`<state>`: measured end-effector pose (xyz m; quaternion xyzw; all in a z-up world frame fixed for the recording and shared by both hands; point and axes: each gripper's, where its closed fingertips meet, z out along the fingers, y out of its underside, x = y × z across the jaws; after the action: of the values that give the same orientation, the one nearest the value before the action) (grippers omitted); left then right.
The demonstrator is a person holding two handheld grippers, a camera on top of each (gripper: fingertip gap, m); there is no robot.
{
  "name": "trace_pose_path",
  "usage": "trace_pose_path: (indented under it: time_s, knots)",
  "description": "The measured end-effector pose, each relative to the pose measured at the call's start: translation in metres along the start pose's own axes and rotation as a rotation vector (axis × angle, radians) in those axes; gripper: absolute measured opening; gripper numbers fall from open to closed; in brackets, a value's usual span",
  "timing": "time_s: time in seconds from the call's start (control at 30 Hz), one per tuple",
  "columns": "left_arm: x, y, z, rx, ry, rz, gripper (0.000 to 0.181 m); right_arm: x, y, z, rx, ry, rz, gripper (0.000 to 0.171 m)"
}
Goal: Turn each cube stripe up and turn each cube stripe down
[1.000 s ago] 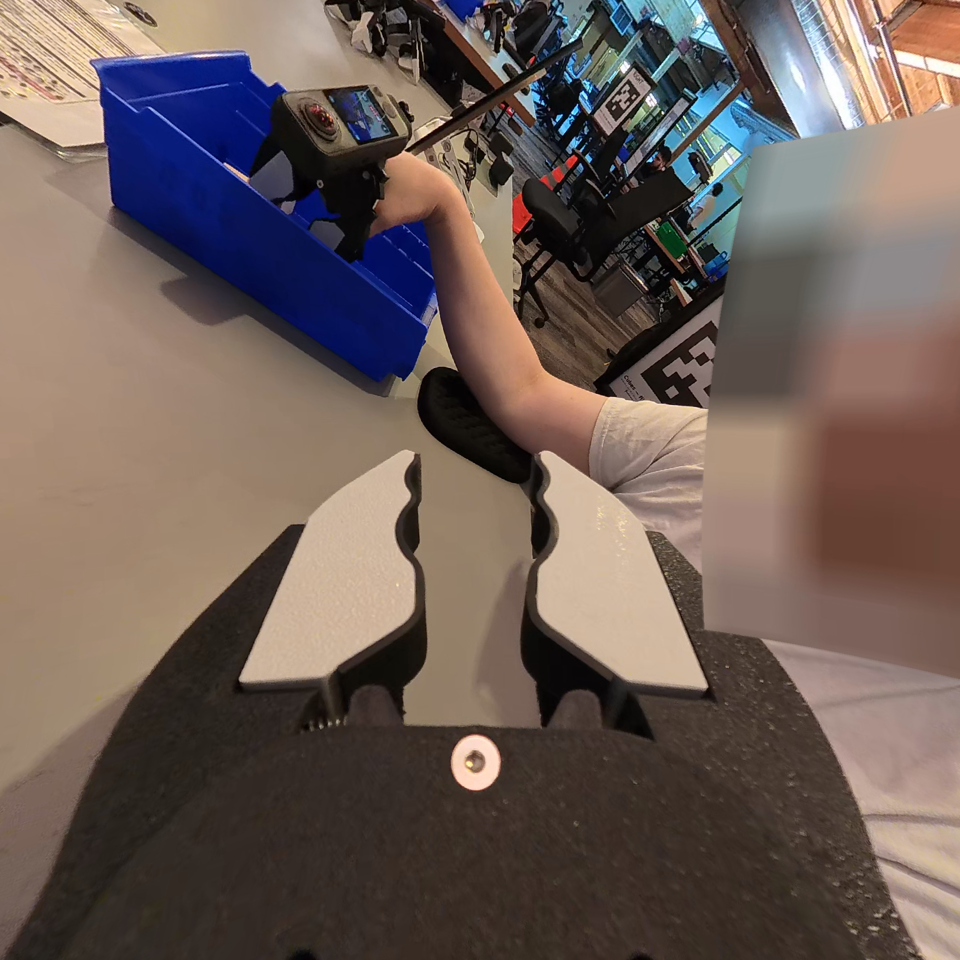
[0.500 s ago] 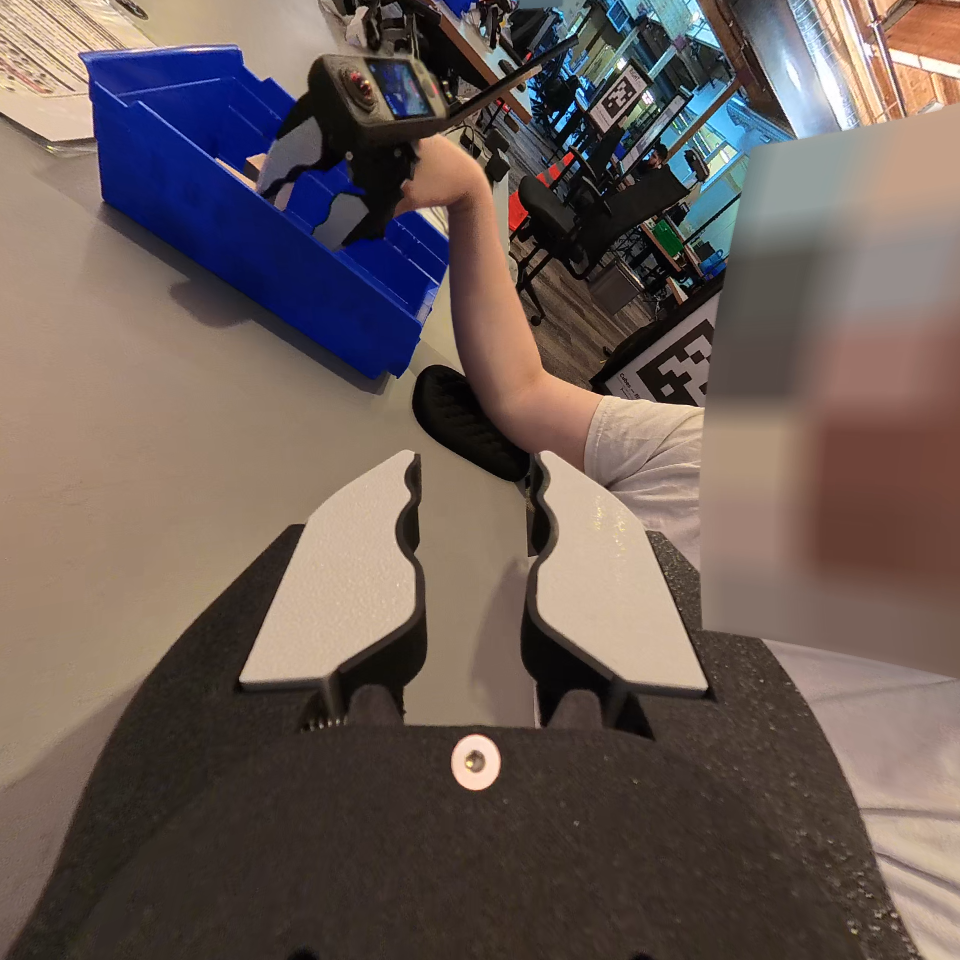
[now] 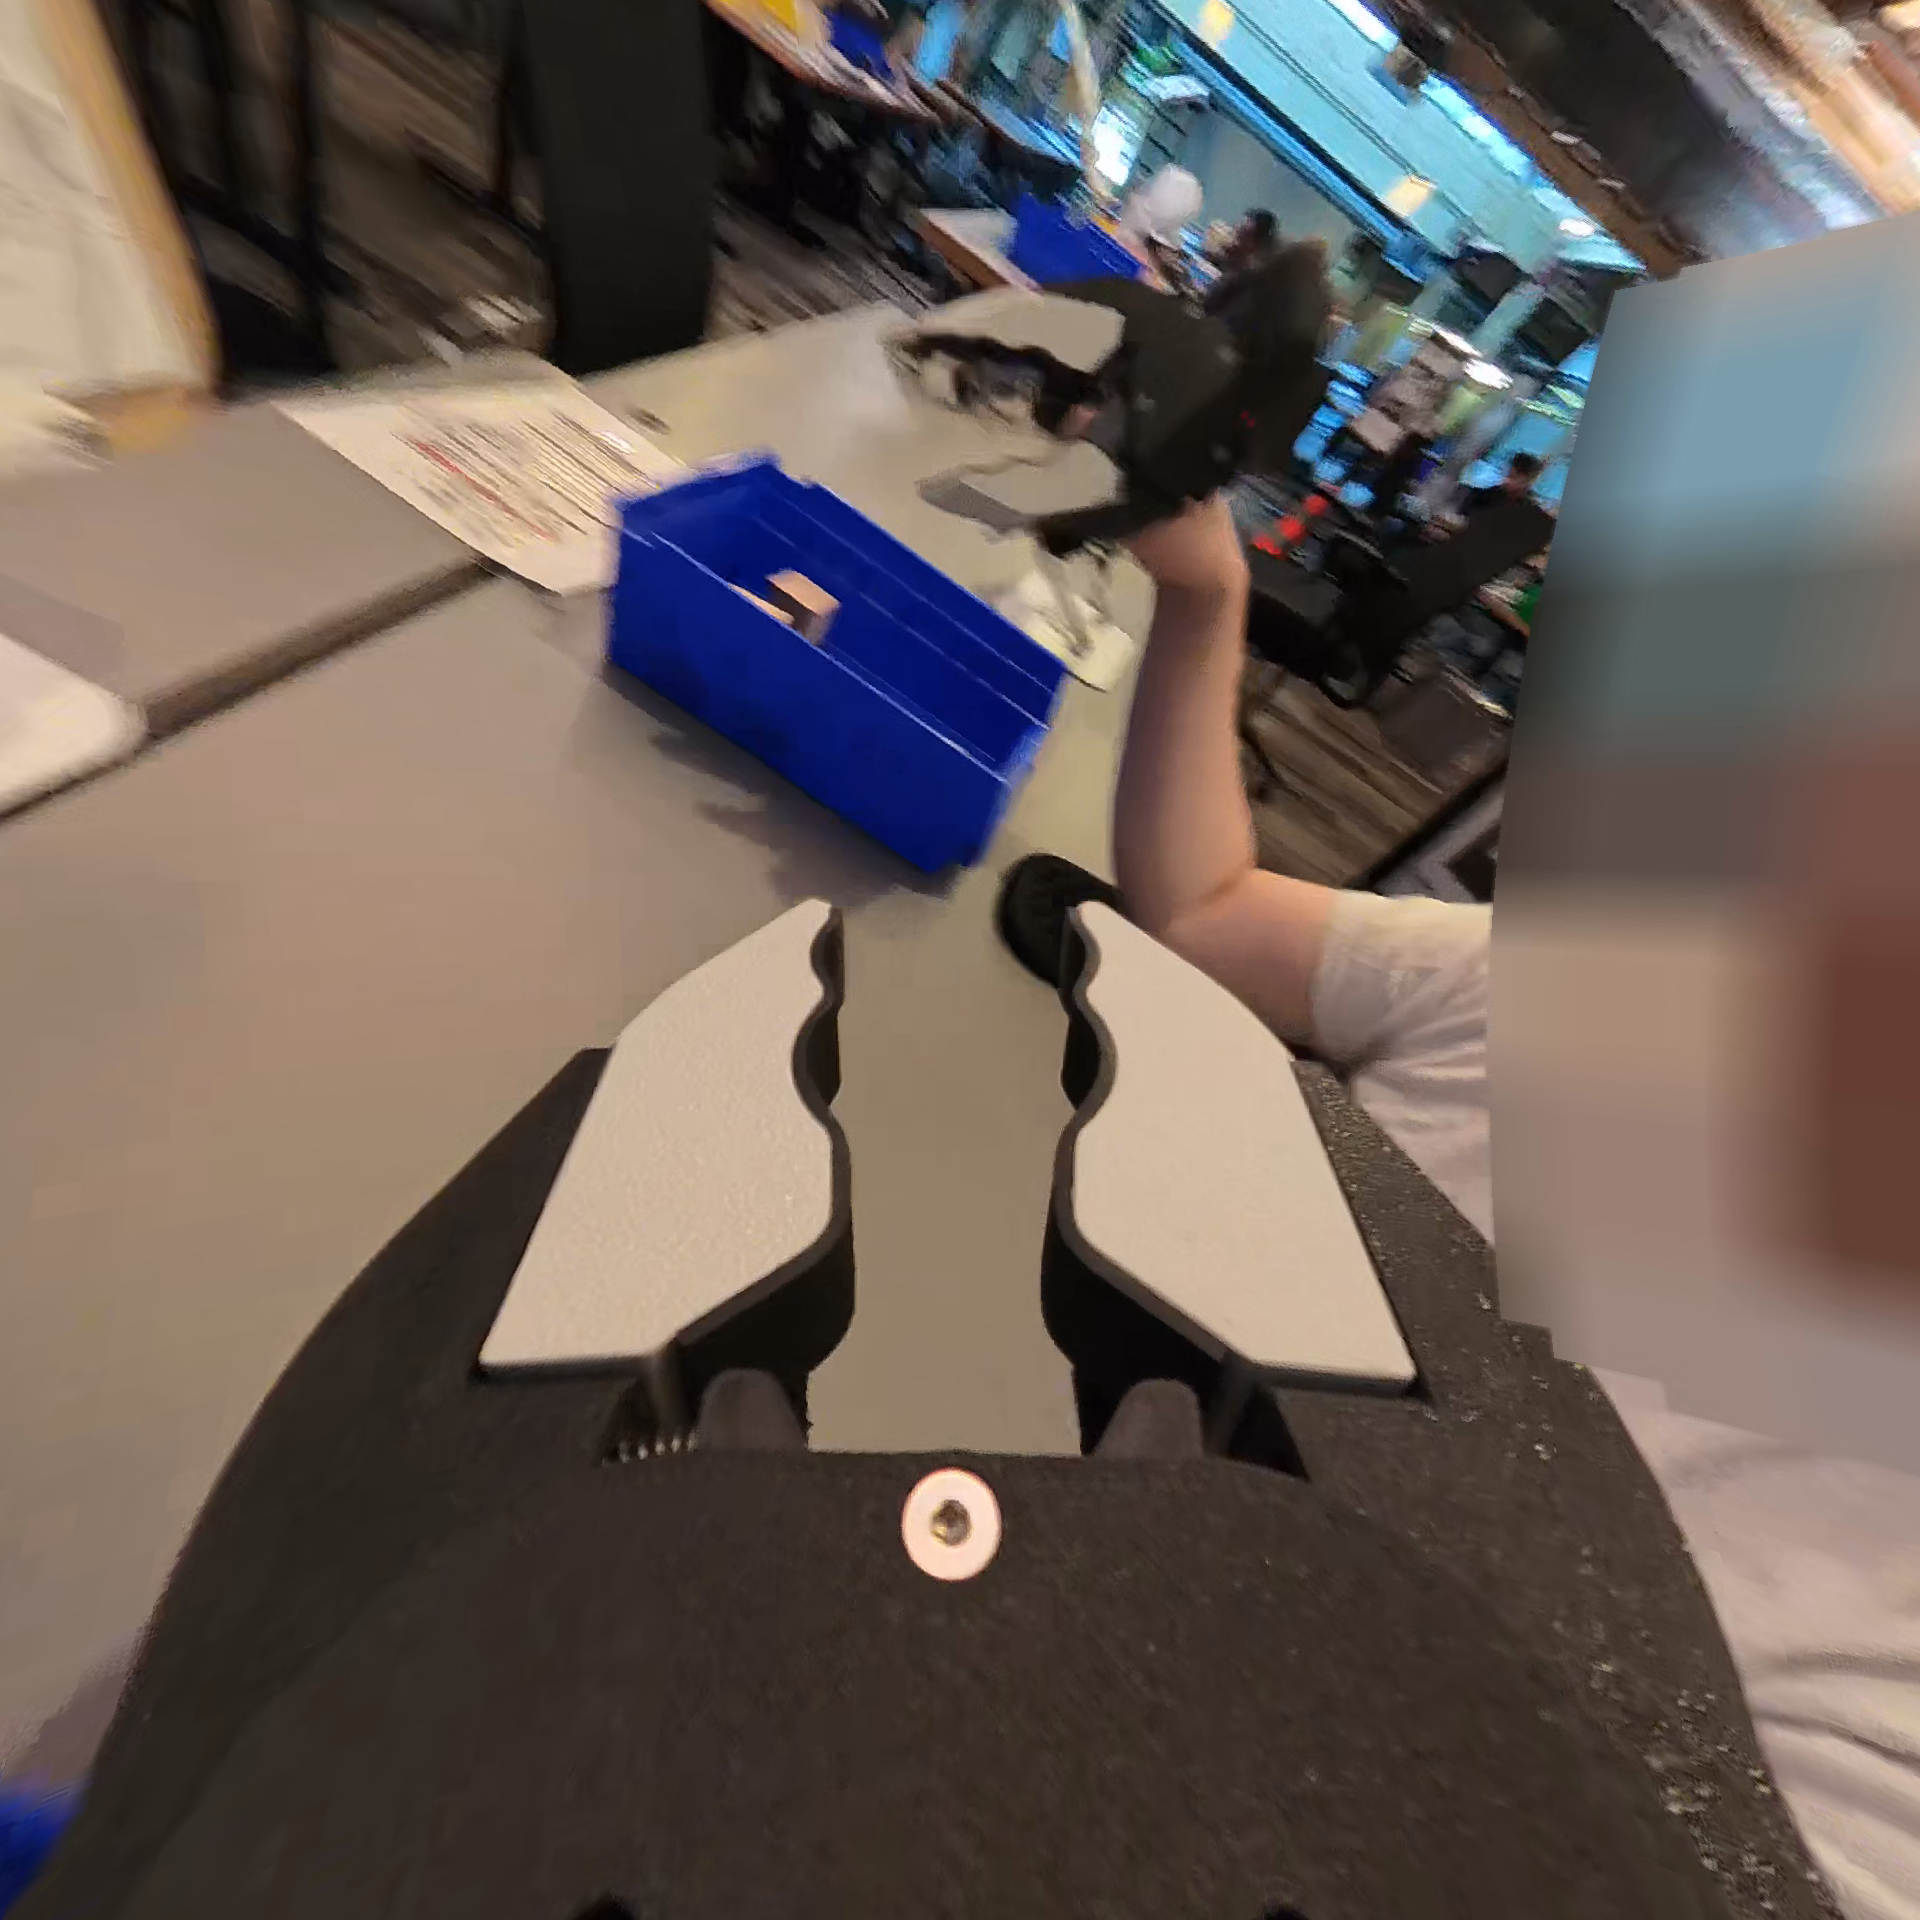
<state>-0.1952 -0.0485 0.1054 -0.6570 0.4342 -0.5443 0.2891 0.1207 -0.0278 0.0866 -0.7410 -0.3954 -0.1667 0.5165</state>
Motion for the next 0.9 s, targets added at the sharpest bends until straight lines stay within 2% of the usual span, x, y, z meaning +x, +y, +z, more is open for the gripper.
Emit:
trace_pose_path:
  time_s: [0.07, 0.17, 0.23, 0.3, 0.37, 0.47, 0.53, 0.6, 0.73, 0.9]
  knots:
    - [-0.029, -0.011, -0.029, 0.071, -0.21, 0.06, 0.039, -0.006, -0.027, 0.002, 0.091, -0.014, 0.064, 0.06]
    - [-0.086, -0.015, -0.088, 0.097, -0.627, 0.163, 0.04, -0.011, -0.057, -0.002, 0.212, -0.023, 0.131, 0.064]
    - [-0.122, -0.009, -0.13, 0.081, -0.904, 0.214, 0.04, -0.016, -0.065, -0.004, 0.255, -0.048, 0.143, 0.067]
    - [-0.154, 0.003, -0.161, 0.082, -1.087, 0.196, 0.04, -0.015, -0.063, -0.002, 0.235, -0.031, 0.131, 0.067]
    - [-0.179, 0.023, -0.164, 0.068, -1.07, 0.067, 0.04, -0.015, -0.058, 0.002, 0.207, -0.019, 0.123, 0.068]
    - [-0.217, 0.06, -0.161, 0.013, -1.029, -0.239, 0.04, -0.019, -0.055, 0.009, 0.185, -0.038, 0.124, 0.068]
    - [-0.233, 0.075, -0.155, -0.004, -1.012, -0.34, 0.04, -0.026, -0.051, 0.014, 0.156, -0.066, 0.101, 0.068]
    - [-0.248, 0.086, -0.156, -0.019, -1.057, -0.367, 0.04, -0.033, -0.046, 0.019, 0.115, -0.077, 0.041, 0.068]
    - [-0.266, 0.116, -0.165, -0.178, -1.187, -0.413, 0.057, -0.041, -0.04, 0.026, 0.054, -0.079, -0.017, 0.07]
    - [-0.281, 0.141, -0.168, -0.3, -1.261, -0.441, 0.057, -0.049, -0.038, 0.031, 0.03, -0.098, -0.049, 0.07]
